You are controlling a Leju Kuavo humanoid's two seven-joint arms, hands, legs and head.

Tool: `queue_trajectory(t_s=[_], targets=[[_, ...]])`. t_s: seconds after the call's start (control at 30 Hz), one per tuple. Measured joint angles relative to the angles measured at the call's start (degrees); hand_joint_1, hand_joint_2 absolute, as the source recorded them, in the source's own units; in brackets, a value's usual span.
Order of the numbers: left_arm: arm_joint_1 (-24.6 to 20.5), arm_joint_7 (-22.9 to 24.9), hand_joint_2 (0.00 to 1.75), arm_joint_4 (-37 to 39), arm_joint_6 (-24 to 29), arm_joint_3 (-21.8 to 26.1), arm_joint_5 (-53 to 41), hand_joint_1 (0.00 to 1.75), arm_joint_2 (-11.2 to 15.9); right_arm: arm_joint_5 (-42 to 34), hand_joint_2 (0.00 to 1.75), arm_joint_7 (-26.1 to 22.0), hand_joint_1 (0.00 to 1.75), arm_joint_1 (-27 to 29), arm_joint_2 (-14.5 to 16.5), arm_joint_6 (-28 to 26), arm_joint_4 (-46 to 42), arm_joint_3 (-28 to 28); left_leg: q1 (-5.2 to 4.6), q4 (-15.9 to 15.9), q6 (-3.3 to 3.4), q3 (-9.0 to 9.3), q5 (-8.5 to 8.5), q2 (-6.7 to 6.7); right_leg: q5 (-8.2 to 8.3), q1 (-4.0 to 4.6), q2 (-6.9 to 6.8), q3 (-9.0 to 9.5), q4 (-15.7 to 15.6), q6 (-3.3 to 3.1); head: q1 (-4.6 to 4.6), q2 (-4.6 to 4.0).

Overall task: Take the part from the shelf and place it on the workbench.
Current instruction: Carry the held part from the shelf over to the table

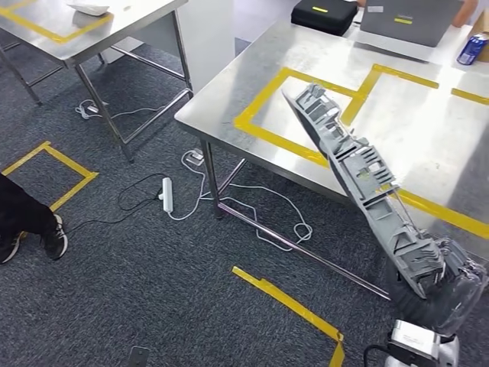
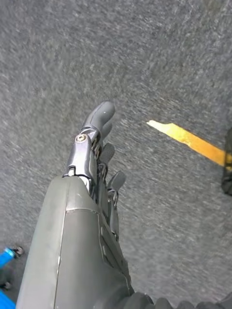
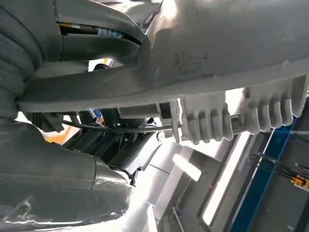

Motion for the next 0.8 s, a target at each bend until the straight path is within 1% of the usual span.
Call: queue_trajectory(t_s=[0.03, 0.07, 0.1, 0.13, 0.17, 0.2, 0.23, 0.27, 0.3, 0.33, 0.37, 0.4, 0.47, 0.5, 0.53, 0.57, 0.6, 0.63, 0.67, 0.7, 0.73, 0.77, 0.8], targets=[[-0.04, 0.0, 1.75, 0.0, -0.03, -0.03, -0.04, 0.0, -0.04, 0.08, 1.75, 0.08, 1.75, -0.23, -0.19, 0.0, 0.08, 0.12, 0.12, -0.38, 0.22, 0.09, 0.24, 0.87, -0.94, 0.16, -1.46, -0.87, 1.43, 0.24, 0.22, 0.0], [-0.04, 0.0, 1.75, 0.0, -0.1, -0.07, -0.09, 0.0, -0.07, 0.22, 1.75, 0.17, 1.75, -0.56, -0.4, 0.01, 0.2, 0.27, 0.18, -0.63, 0.38, 0.14, 0.39, 1.78, -2.48, 0.26, -3.34, -2.2, 4.06, 0.39, 0.43, 0.0], [-0.01, -0.01, 1.75, 0.0, -0.17, -0.09, -0.14, 0.0, -0.08, 0.39, 1.75, 0.31, 1.75, -0.92, -0.55, 0.01, 0.33, 0.48, 0.06, -0.67, 0.51, 0.14, 0.4, 2.69, -4.41, 0.37, -5.11, -3.88, 7.67, 0.56, 0.62, 0.0], [0.04, -0.01, 1.75, 0.0, -0.27, -0.12, -0.17, 0.0, -0.09, 0.61, 1.75, 0.5, 1.75, -1.22, -0.66, 0.02, 0.5, 0.72, -0.03, -0.65, 0.59, 0.11, 0.38, 3.67, -6.15, 0.32, -6.07, -5.64, 11.56, 0.74, 0.79, 0.0], [0.07, -0.02, 1.75, 0.0, -0.38, -0.13, -0.18, 0.0, -0.1, 0.82, 1.75, 0.73, 1.75, -1.37, -0.8, 0.02, 0.67, 0.94, -0.1, -0.64, 0.6, 0.09, 0.36, 4.57, -7.08, 0.28, -6.51, -6.83, 14.35, 0.87, 0.77, 0.0], [0.07, -0.03, 1.75, 0.0, -0.49, -0.15, -0.19, 0.0, -0.1, 0.99, 1.75, 0.97, 1.75, -1.43, -0.93, 0.02, 0.84, 1.13, -0.13, -0.63, 0.59, 0.07, 0.34, 5.41, -7.06, 0.25, -6.76, -7.12, 15.36, 0.96, 0.78, 0.0], [0.01, -0.05, 1.75, 0.0, -0.64, -0.18, -0.2, 0.0, -0.11, 1.17, 1.75, 1.19, 1.75, -1.47, -1.09, 0.0, 1.02, 1.31, -0.14, -0.61, 0.55, 0.08, 0.29, 6.16, -6.04, 0.23, -7.01, -6.24, 14.13, 0.99, 0.81, 0.0], [-0.06, -0.1, 1.75, 0.0, -0.8, -0.21, -0.22, 0.0, -0.12, 1.31, 1.75, 1.38, 1.75, -1.52, -1.29, -0.03, 1.2, 1.47, -0.15, -0.58, 0.44, 0.15, 0.21, 6.82, -4.36, 0.23, -7.61, -4.17, 10.74, 0.93, 0.8, 0.0], [-0.14, -0.18, 1.75, 0.0, -0.97, -0.23, -0.25, 0.0, -0.13, 1.45, 1.75, 1.52, 1.75, -1.6, -1.47, -0.05, 1.34, 1.62, -0.22, -0.53, 0.27, 0.25, 0.1, 7.41, -2.92, 0.3, -8.88, -1.66, 6.47, 0.81, 0.82, 0.0], [-0.2, -0.27, 1.75, 0.0, -1.13, -0.25, -0.28, 0.0, -0.14, 1.57, 1.75, 1.62, 1.75, -1.73, -1.61, -0.08, 1.46, 1.78, -0.39, -0.39, 0.01, 0.32, -0.07, 7.93, -1.86, 0.44, -10.02, 0.59, 2.74, 0.52, 0.82, 0.0], [-0.24, -0.35, 1.75, 0.0, -1.25, -0.26, -0.31, 0.0, -0.14, 1.65, 1.75, 1.68, 1.75, -1.86, -1.69, -0.09, 1.54, 1.9, -0.57, -0.28, -0.26, 0.39, -0.19, 8.42, -1.33, 0.59, -10.87, 2.12, 0.19, 0.18, 0.78, 0.0], [-0.27, -0.41, 1.75, 0.0, -1.36, -0.27, -0.32, 0.0, -0.13, 1.69, 1.75, 1.72, 1.75, -1.97, -1.72, -0.09, 1.6, 1.99, -0.75, -0.18, -0.51, 0.43, -0.29, 8.91, -1.32, 0.75, -11.17, 2.69, -0.82, -0.16, 0.75, 0.0], [-0.33, -0.49, 1.75, 0.0, -1.47, -0.28, -0.32, 0.0, -0.1, 1.78, 1.75, 1.8, 1.75, -2.01, -1.84, -0.1, 1.69, 2.08, -0.85, 0.11, -1.01, 0.49, -0.55, 9.77, -1.12, 0.79, -10.0, 2.57, -0.85, -0.86, 0.7, 0.0], [-0.4, -0.54, 1.75, 0.0, -1.51, -0.3, -0.32, 0.0, -0.1, 1.84, 1.75, 1.85, 1.75, -1.98, -1.93, -0.1, 1.74, 2.1, -0.76, 0.73, -1.35, 0.38, -1.02, 9.26, -1.0, 0.7, -9.41, 2.49, -0.88, -1.14, 0.69, 0.0], [-0.46, -0.58, 1.75, 0.0, -1.54, -0.31, -0.32, 0.0, -0.11, 1.9, 1.75, 1.93, 1.75, -1.98, -2.03, -0.11, 1.81, 2.15, -0.63, 2.07, -1.68, -0.03, -2.02, 8.18, -0.87, 0.58, -8.85, 2.45, -0.95, -1.41, 0.59, 0.0], [-0.49, -0.63, 1.75, 0.0, -1.59, -0.31, -0.32, 0.0, -0.11, 1.94, 1.75, 2.01, 1.75, -2.02, -2.09, -0.11, 1.87, 2.26, -0.5, 4.31, -1.98, -0.86, -3.52, 6.84, -0.74, 0.46, -8.28, 2.42, -1.01, -1.65, 0.49, 0.0], [-0.48, -0.66, 1.75, 0.0, -1.64, -0.31, -0.32, 0.0, -0.11, 1.97, 1.75, 2.05, 1.75, -2.12, -2.11, -0.1, 1.97, 2.43, -0.36, 7.32, -2.17, -2.13, -5.27, 5.48, -0.69, 0.46, -7.68, 2.35, -1.0, -1.82, 0.38, 0.0], [-0.39, -0.69, 1.75, 0.0, -1.69, -0.31, -0.32, 0.0, -0.11, 1.98, 1.75, 2.1, 1.75, -2.31, -2.15, -0.09, 2.1, 2.62, -0.3, 10.63, -2.24, -3.61, -6.96, 4.85, -0.64, 0.49, -6.98, 2.28, -1.0, -1.96, 0.32, 0.0], [-0.29, -0.7, 1.75, 0.0, -1.75, -0.31, -0.32, 0.0, -0.1, 2.0, 1.75, 2.12, 1.75, -2.5, -2.2, -0.08, 2.24, 2.81, -0.29, 13.3, -2.25, -4.87, -7.98, 4.62, -0.6, 0.52, -6.2, 2.23, -0.98, -2.07, 0.33, 0.0], [-0.21, -0.72, 1.75, 0.0, -1.8, -0.31, -0.32, 0.0, -0.08, 2.01, 1.75, 2.14, 1.75, -2.64, -2.25, -0.07, 2.39, 2.94, -0.29, 14.78, -2.21, -5.64, -8.11, 4.5, -0.59, 0.55, -5.42, 2.22, -0.95, -2.12, 0.33, 0.0], [-0.19, -0.74, 1.75, 0.0, -1.83, -0.31, -0.32, 0.0, -0.08, 2.01, 1.75, 2.16, 1.75, -2.7, -2.29, -0.07, 2.51, 3.02, -0.28, 14.34, -2.07, -5.57, -7.05, 4.37, -0.58, 0.56, -4.59, 2.23, -0.9, -2.13, 0.34, 0.0], [-0.22, -0.75, 1.75, 0.0, -1.85, -0.31, -0.32, 0.0, -0.07, 2.01, 1.75, 2.17, 1.75, -2.69, -2.32, -0.07, 2.58, 3.05, -0.28, 12.1, -1.87, -4.69, -5.1, 3.98, -0.57, 0.56, -3.8, 2.26, -0.84, -2.11, 0.33, 0.0], [-0.27, -0.78, 1.75, 0.0, -1.85, -0.31, -0.32, 0.0, -0.05, 2.01, 1.75, 2.17, 1.75, -2.65, -2.34, -0.07, 2.61, 3.06, -0.22, 8.85, -1.58, -3.42, -2.89, 2.78, -0.55, 0.51, -3.09, 2.24, -0.79, -2.07, 0.33, 0.0]])
